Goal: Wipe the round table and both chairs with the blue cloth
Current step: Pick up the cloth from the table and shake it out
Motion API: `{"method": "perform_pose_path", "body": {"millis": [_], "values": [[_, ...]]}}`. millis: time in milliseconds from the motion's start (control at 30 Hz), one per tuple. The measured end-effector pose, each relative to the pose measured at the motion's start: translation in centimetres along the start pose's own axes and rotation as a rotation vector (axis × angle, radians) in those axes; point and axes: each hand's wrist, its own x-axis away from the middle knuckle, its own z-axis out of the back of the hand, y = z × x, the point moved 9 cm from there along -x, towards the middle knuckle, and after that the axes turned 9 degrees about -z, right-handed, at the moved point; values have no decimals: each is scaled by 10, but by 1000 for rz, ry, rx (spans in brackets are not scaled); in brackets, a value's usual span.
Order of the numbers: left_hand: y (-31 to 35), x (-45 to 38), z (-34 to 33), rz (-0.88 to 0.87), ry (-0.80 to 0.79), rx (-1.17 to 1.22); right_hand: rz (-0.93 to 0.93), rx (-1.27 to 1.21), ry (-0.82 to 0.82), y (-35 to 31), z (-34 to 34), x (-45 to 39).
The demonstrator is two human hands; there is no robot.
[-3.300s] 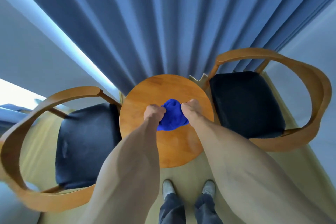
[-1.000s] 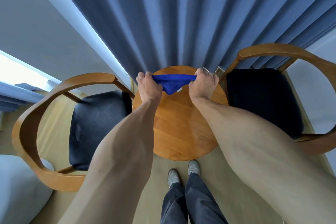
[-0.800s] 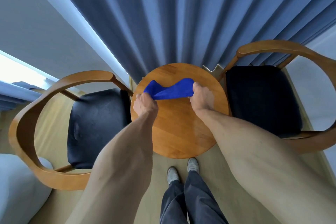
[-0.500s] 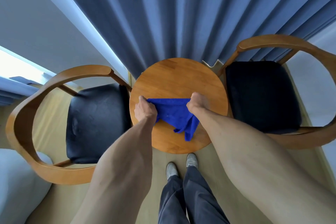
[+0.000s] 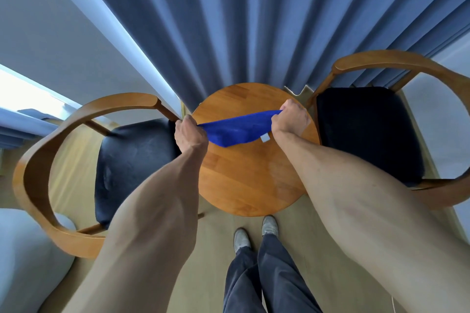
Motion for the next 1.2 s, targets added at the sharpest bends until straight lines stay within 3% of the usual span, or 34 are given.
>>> {"method": "perform_pose_path", "body": {"millis": [200, 400, 500, 833, 1033, 1133, 1200], "values": [[-24, 32, -48, 24, -92, -78, 81, 317, -164, 37, -38, 18], [-76, 79, -104, 121, -309, -198, -50, 646, -524, 120, -99, 58], [-86, 87, -117, 153, -336, -199, -59, 705, -579, 136, -109, 66], [-52, 25, -148, 77, -273, -122, -64, 612, -414, 127, -132, 12], [-36, -19, -228, -13, -236, -32, 44, 552, -261, 127, -193, -37], [-77, -4, -276, 170, -249, -105, 170, 455, -190, 142, -232, -28], [-111, 16, -290, 344, -234, -104, 320, 403, -240, 148, -255, -5]]}}
